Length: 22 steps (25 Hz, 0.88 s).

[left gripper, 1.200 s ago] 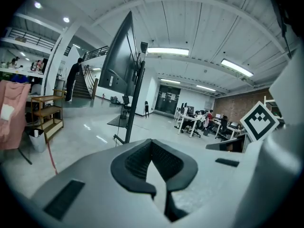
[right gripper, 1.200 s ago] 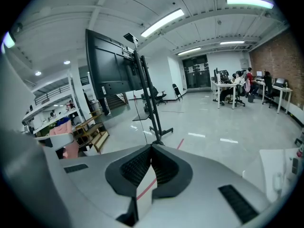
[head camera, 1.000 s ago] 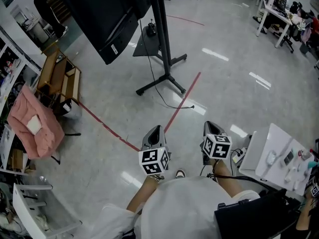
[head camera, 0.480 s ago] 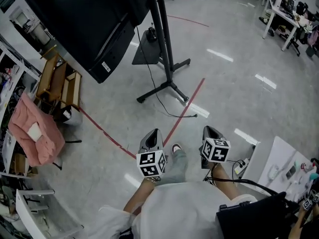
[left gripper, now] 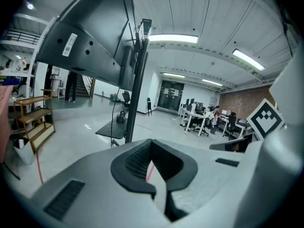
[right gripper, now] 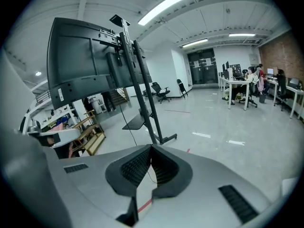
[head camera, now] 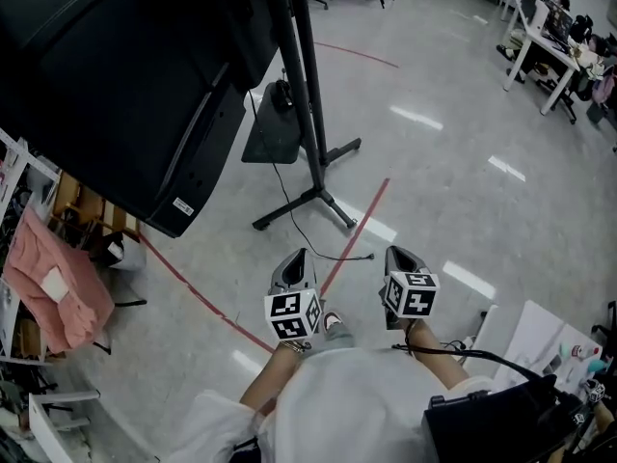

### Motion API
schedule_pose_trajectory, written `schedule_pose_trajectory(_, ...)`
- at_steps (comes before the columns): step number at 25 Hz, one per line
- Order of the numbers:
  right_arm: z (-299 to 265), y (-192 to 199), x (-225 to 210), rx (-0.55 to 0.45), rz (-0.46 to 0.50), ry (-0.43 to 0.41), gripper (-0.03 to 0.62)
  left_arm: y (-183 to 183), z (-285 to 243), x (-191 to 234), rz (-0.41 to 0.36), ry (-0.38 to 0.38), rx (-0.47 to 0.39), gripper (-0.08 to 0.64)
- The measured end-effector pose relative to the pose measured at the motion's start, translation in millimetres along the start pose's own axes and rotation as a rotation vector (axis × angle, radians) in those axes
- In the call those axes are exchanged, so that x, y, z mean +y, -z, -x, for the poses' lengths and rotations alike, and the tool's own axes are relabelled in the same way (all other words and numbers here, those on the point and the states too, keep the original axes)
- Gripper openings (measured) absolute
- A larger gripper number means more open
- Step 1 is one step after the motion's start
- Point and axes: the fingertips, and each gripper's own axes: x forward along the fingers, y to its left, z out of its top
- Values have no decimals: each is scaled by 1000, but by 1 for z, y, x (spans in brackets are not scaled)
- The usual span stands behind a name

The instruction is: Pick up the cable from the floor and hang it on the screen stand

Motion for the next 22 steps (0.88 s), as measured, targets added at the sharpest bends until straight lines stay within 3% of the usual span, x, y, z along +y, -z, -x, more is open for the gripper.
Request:
schedule_pose_trajectory(7,-50,-24,-7,16,-1,-3,18,3,-46,21,20,-24,52,3)
schedule_pose_trajectory(17,-97,-13,-26,88,-29,8,18,23,-83,41,33,-52,136,3)
schedule_pose_trajectory(22,-133,-12,-32,114,-30,-41,18,34,-106,49,73,-97,154,2)
